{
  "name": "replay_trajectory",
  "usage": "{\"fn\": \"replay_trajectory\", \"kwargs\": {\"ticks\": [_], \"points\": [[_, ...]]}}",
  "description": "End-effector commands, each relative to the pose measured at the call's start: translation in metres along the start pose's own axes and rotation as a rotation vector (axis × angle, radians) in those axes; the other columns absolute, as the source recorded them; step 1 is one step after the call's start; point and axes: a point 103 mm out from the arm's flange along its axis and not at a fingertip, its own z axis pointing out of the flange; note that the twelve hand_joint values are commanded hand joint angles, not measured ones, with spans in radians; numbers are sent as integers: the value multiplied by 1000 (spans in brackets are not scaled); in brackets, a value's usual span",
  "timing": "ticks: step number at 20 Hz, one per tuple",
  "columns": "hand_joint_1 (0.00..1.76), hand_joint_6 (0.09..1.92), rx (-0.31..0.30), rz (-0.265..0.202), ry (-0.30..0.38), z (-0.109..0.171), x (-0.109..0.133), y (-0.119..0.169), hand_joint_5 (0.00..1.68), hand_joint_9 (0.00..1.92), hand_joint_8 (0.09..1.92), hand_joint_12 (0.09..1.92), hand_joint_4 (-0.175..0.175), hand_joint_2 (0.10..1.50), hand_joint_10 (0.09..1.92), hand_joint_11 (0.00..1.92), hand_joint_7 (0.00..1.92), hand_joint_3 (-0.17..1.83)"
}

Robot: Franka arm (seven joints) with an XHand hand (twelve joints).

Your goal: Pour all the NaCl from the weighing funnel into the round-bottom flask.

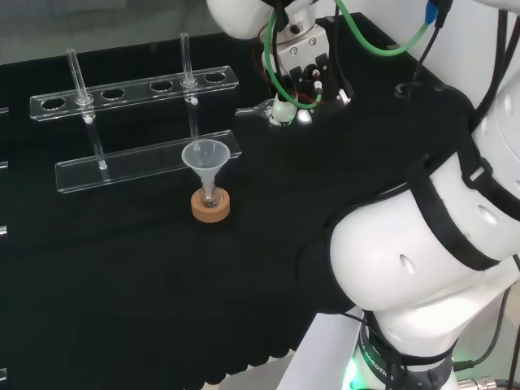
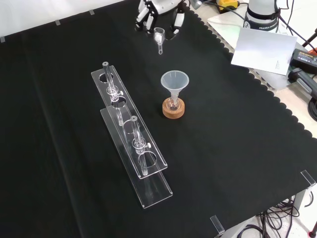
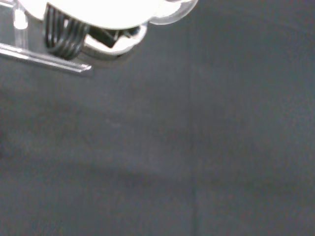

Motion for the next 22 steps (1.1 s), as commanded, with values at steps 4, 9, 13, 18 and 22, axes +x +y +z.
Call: {"fn": "replay_trajectory", "kwargs": {"ticks": [4,9,13,18,22], "points": [[1150,306,14,-19,-39,-3,19,-19,1435,1154,675,885,175,680,217,1059,638,515],[1150,306,24,-33,-69,-7,29,-20,1434,1156,675,883,175,681,213,1063,638,514],[1150,306,33,-42,-89,-8,34,-18,1434,1158,675,882,175,681,211,1065,638,514],[1150,306,51,-50,-108,-7,40,-15,1434,1160,675,880,175,682,208,1068,638,513],[1150,306,64,-53,-127,-6,44,-14,1434,1161,675,878,175,682,206,1069,637,513]]}}
